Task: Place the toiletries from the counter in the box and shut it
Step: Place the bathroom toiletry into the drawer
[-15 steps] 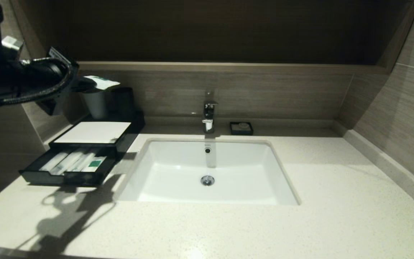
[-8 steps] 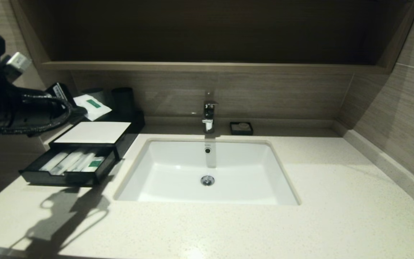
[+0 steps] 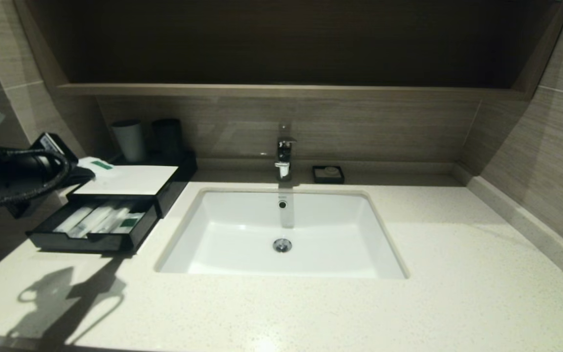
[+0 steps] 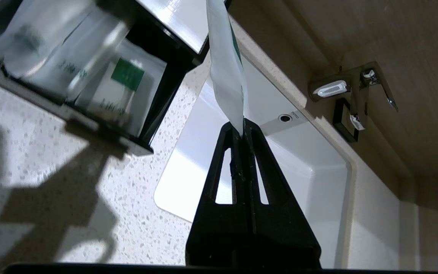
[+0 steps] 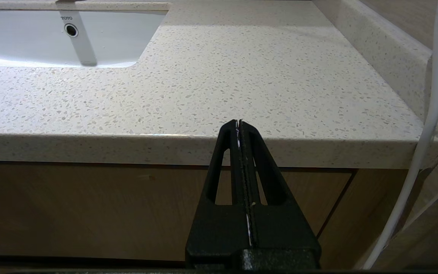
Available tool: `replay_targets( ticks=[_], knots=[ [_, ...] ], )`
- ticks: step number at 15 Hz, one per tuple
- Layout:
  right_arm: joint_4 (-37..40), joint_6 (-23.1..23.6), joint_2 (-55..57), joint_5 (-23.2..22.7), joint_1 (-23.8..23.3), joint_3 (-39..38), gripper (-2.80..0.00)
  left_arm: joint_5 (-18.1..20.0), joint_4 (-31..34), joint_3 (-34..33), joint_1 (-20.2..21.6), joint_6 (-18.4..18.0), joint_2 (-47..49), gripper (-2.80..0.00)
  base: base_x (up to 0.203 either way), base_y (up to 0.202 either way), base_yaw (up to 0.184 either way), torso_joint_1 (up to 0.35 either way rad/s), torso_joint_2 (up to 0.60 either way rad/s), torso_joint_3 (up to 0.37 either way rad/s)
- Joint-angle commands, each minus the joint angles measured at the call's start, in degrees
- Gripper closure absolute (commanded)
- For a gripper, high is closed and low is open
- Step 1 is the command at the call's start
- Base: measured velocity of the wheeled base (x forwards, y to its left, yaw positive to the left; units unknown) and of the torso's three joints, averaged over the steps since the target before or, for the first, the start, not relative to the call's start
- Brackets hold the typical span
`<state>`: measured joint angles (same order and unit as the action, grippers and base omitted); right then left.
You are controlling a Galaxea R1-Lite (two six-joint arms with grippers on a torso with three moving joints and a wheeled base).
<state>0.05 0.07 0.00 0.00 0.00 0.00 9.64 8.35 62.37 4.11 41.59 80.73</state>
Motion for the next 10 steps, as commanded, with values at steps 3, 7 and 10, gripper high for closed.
replay_targets(
  ticks=[3,7,10],
  knots=[
    [-0.05,0.01,0.00,0.00,0.00,0.00,0.00,0.18,-0.25,-4.87,0.74,7.70,-1.28,0.00,0.000,0.000,0.000,0.000,0.00,0.000],
    [-0.03,0.01,0.00,0.00,0.00,0.00,0.00,0.20,-0.40,-4.11,2.79,11.04,0.80,0.00,0.000,0.000,0.000,0.000,0.00,0.000],
    [-0.05,0.01,0.00,0.00,0.00,0.00,0.00,0.20,0.23,-4.13,4.04,12.66,1.74,0.00,0.000,0.000,0.000,0.000,0.00,0.000]
  ],
)
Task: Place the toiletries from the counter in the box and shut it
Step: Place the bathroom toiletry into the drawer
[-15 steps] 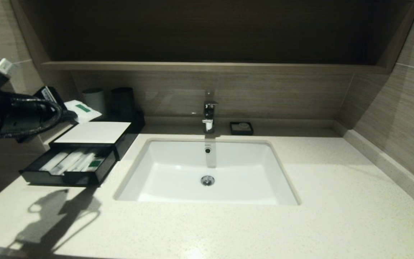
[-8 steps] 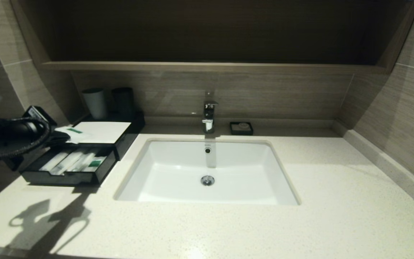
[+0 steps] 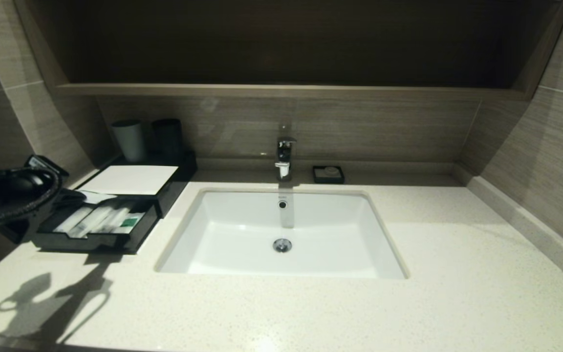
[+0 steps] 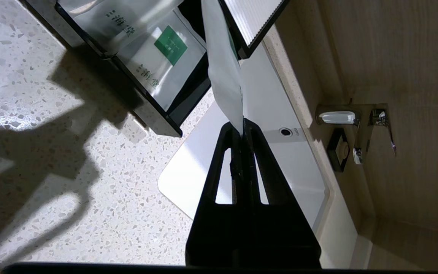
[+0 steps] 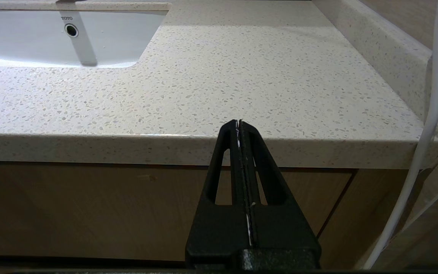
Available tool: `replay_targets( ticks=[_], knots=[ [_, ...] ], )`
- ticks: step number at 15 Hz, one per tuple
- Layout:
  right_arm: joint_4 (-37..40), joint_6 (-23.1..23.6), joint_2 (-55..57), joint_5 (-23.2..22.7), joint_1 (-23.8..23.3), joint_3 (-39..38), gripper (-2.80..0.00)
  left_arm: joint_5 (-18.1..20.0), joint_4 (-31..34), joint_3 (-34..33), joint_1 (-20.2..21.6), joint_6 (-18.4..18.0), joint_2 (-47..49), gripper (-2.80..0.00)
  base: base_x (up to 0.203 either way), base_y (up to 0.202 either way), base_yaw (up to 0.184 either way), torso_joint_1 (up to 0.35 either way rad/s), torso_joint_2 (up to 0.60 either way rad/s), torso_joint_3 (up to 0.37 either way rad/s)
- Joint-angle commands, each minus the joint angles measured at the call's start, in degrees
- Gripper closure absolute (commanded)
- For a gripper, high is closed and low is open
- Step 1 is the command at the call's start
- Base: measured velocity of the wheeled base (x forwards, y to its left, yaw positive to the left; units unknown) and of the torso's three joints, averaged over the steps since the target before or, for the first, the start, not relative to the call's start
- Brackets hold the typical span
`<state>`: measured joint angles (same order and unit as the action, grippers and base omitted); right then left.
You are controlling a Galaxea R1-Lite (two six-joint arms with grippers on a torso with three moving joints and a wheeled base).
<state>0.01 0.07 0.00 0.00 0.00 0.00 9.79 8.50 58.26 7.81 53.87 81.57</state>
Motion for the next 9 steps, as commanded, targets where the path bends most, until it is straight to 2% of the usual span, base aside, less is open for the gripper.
replay_targets(
  ticks=[1,9],
  knots=[
    [-0.01,0.01,0.00,0.00,0.00,0.00,0.00,0.06,0.39,-0.07,0.58,1.15,1.11,0.00,0.000,0.000,0.000,0.000,0.00,0.000],
    [-0.01,0.01,0.00,0.00,0.00,0.00,0.00,0.30,0.64,1.25,1.87,2.65,5.74,0.00,0.000,0.000,0.000,0.000,0.00,0.000]
  ],
)
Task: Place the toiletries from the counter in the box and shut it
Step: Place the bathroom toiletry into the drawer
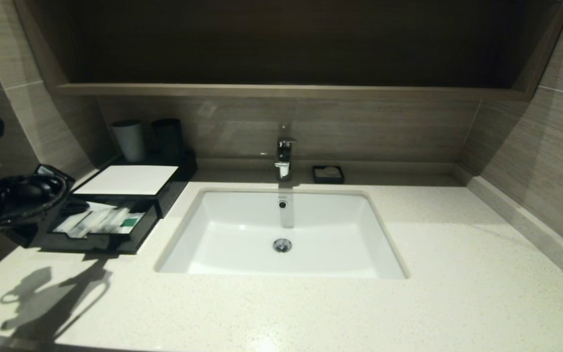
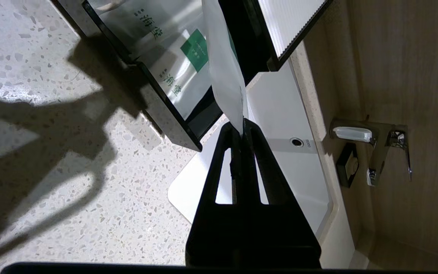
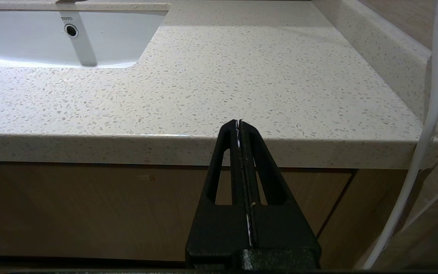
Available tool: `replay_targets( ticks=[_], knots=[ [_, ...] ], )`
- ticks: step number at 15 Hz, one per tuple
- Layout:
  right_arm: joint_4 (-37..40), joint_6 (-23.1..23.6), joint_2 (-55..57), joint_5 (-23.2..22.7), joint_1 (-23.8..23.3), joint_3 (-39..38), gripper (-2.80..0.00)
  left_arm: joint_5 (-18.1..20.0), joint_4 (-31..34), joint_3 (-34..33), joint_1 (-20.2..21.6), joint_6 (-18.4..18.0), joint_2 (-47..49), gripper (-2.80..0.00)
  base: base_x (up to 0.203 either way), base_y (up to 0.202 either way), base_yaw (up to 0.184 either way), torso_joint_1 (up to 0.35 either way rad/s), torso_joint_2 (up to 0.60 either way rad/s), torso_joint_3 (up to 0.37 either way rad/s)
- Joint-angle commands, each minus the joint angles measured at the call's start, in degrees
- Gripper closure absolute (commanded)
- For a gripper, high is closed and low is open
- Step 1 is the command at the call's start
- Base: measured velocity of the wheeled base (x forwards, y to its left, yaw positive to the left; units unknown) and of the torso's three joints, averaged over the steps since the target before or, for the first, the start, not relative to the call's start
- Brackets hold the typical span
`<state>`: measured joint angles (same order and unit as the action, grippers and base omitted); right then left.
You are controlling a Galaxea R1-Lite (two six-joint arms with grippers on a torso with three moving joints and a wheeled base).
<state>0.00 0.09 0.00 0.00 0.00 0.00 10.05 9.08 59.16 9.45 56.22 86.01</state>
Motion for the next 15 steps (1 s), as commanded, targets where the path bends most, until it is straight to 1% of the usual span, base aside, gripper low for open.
replay_targets(
  ticks=[1,4,14,15],
  knots=[
    [0.00,0.00,0.00,0.00,0.00,0.00,0.00,0.44,-0.07,0.67,0.30,0.29,2.00,0.00,0.000,0.000,0.000,0.000,0.00,0.000],
    [0.00,0.00,0.00,0.00,0.00,0.00,0.00,2.51,-0.29,2.67,0.33,0.43,4.54,0.00,0.000,0.000,0.000,0.000,0.00,0.000],
    [0.09,0.00,0.00,0.00,0.00,0.00,0.00,2.69,-0.20,7.81,0.31,2.81,11.01,0.00,0.000,0.000,0.000,0.000,0.00,0.000],
    [0.00,0.00,0.00,0.00,0.00,0.00,0.00,2.68,-0.28,7.98,0.31,3.54,11.46,0.00,0.000,0.000,0.000,0.000,0.00,0.000]
  ],
)
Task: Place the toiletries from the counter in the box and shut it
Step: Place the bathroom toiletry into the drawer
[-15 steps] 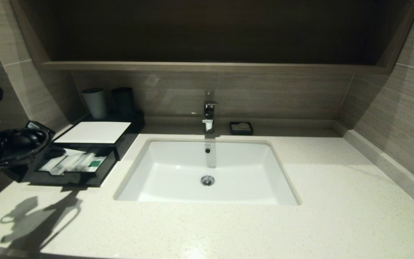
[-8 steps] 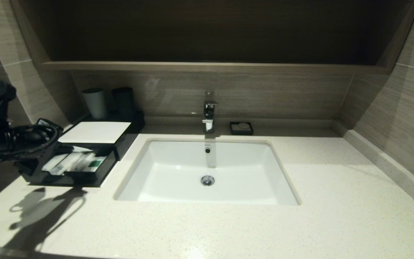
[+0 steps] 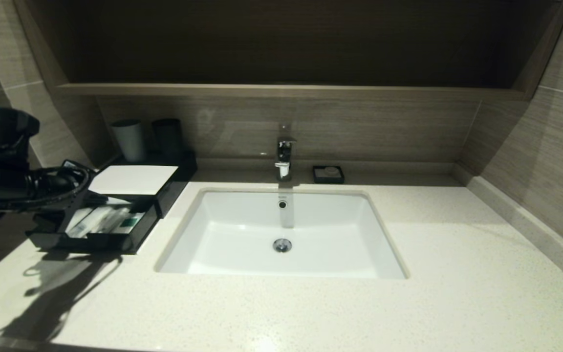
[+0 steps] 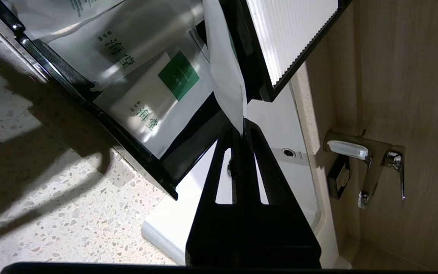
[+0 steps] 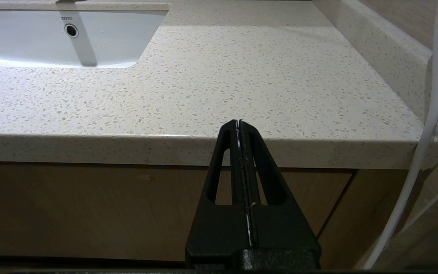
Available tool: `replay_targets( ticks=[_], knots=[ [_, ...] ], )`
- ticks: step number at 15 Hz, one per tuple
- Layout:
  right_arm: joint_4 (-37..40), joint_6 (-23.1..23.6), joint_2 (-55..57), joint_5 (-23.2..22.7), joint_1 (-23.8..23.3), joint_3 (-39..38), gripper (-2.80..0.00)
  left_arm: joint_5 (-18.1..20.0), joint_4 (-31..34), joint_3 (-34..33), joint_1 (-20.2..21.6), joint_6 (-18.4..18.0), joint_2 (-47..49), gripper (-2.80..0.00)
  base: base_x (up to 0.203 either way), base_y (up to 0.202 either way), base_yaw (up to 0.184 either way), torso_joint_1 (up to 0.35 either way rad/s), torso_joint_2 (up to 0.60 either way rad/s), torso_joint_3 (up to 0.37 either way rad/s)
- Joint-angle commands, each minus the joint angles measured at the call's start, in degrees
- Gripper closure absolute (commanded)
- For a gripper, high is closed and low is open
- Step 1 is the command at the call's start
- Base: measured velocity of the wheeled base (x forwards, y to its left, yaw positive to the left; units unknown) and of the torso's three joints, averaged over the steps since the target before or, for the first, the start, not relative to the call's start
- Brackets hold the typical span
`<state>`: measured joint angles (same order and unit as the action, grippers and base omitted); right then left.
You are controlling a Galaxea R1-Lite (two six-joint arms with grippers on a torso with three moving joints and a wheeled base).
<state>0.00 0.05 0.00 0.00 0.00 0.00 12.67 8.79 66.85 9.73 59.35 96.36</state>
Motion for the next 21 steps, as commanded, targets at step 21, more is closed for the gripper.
replay_targets(
  ticks=[21],
  knots=[
    [0.00,0.03,0.00,0.00,0.00,0.00,0.00,0.96,0.42,5.31,0.03,5.95,7.00,0.00,0.000,0.000,0.000,0.000,0.00,0.000]
  ],
)
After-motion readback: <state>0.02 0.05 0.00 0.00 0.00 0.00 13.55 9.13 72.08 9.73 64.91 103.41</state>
